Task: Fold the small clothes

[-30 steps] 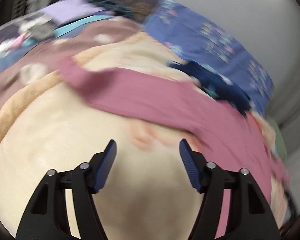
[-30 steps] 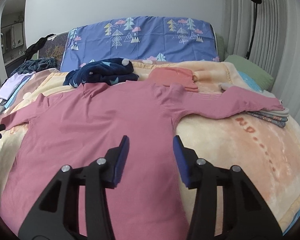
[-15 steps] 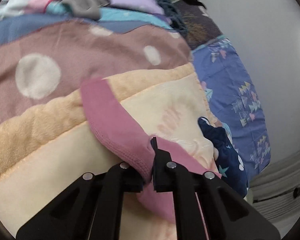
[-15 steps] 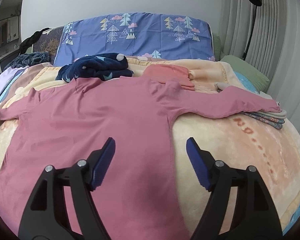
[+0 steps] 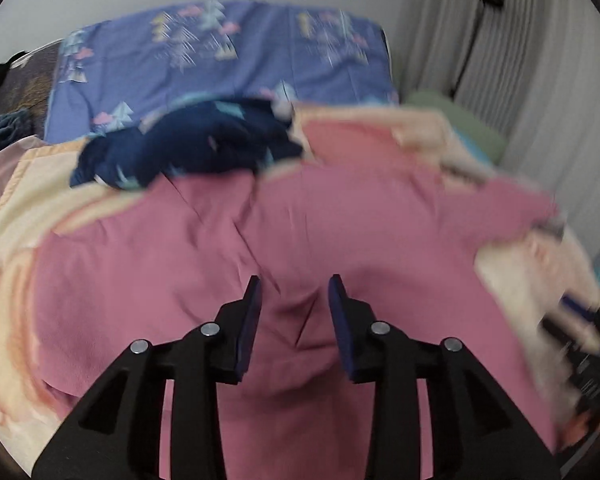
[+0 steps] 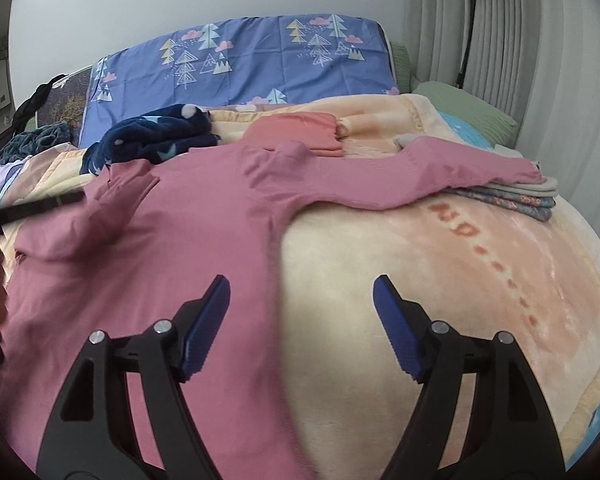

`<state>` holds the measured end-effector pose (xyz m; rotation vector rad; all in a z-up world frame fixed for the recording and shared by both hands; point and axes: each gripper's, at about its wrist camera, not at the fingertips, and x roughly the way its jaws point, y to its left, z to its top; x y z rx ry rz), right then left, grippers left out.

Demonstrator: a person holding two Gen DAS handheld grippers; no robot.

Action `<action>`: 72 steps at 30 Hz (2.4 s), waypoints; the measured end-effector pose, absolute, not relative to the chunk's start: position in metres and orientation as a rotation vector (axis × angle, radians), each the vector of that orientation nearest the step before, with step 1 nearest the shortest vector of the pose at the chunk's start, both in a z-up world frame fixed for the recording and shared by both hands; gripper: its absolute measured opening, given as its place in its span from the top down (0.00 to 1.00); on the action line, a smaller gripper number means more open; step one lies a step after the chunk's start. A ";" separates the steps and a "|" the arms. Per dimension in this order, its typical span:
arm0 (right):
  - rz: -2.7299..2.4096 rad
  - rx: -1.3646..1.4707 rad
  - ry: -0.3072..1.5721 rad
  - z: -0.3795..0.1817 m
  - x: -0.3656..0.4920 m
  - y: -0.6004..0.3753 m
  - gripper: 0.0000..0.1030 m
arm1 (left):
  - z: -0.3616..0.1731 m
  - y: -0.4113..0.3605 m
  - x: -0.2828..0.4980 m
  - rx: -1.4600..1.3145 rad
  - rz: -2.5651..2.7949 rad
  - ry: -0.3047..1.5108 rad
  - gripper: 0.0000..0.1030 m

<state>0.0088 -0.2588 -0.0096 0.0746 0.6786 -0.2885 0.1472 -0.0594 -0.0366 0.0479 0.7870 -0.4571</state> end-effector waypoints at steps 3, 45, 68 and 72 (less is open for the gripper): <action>-0.257 0.077 0.685 -0.009 0.011 -0.264 0.28 | -0.058 -0.056 0.145 0.053 -0.452 0.847 0.65; 0.062 0.390 0.850 -0.020 0.168 -0.279 0.43 | -0.067 0.112 0.141 0.126 0.084 0.849 0.31; 0.022 0.140 0.801 0.024 0.215 -0.209 0.67 | -0.069 0.125 0.127 -0.047 -0.069 0.822 0.59; 0.338 0.024 0.856 0.038 0.240 -0.100 0.64 | -0.072 0.128 0.128 -0.094 -0.094 0.823 0.59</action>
